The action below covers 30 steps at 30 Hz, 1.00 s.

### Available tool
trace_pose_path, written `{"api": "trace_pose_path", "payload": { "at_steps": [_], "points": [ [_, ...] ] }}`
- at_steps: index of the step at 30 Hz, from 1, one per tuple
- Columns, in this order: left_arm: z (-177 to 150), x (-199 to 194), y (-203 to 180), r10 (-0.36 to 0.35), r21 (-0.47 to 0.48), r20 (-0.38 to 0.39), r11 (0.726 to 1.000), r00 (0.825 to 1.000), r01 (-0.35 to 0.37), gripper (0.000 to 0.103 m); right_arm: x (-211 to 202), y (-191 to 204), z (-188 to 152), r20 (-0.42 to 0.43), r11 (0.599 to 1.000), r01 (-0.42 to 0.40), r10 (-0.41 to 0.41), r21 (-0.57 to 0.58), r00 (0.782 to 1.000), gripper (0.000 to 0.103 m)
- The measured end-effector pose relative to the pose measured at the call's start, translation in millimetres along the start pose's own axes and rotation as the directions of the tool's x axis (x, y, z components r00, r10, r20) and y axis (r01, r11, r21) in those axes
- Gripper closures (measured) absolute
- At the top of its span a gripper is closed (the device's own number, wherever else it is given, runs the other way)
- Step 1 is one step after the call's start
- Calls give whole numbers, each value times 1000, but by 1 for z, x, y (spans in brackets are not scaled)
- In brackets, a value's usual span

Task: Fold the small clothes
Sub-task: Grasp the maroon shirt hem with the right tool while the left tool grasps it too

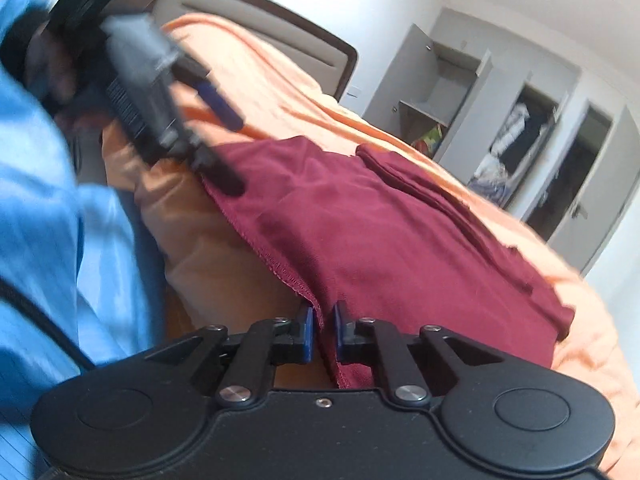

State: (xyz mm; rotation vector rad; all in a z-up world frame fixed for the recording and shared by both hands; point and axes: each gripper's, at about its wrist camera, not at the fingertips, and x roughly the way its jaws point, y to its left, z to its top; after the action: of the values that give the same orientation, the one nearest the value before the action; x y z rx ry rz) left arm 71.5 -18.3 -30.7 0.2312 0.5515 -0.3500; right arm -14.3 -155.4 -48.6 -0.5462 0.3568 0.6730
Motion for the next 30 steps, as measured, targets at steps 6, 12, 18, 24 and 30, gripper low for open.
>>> {"api": "trace_pose_path", "payload": {
  "at_steps": [6, 12, 18, 24, 30],
  "points": [
    [-9, 9, -19, 7, 102, -1, 995, 1000, -7, 1, -5, -31, 15, 29, 970, -78, 73, 228, 997, 92],
    [-15, 25, -41, 90, 233, 34, 968, 995, -96, 1, -9, -61, 22, 80, 900, -144, 121, 412, 989, 93],
    [-16, 32, -41, 195, 267, 55, 942, 979, -202, 21, -16, -70, 23, 104, 875, -155, 120, 459, 987, 93],
    [-24, 20, -32, 230, 290, 91, 925, 969, -247, 32, -22, -71, 23, 112, 862, -157, 118, 481, 987, 93],
    [-32, 16, -26, 275, 253, 77, 925, 959, -285, 75, -21, -67, 20, 95, 868, -146, 114, 474, 989, 93]
  ]
}}
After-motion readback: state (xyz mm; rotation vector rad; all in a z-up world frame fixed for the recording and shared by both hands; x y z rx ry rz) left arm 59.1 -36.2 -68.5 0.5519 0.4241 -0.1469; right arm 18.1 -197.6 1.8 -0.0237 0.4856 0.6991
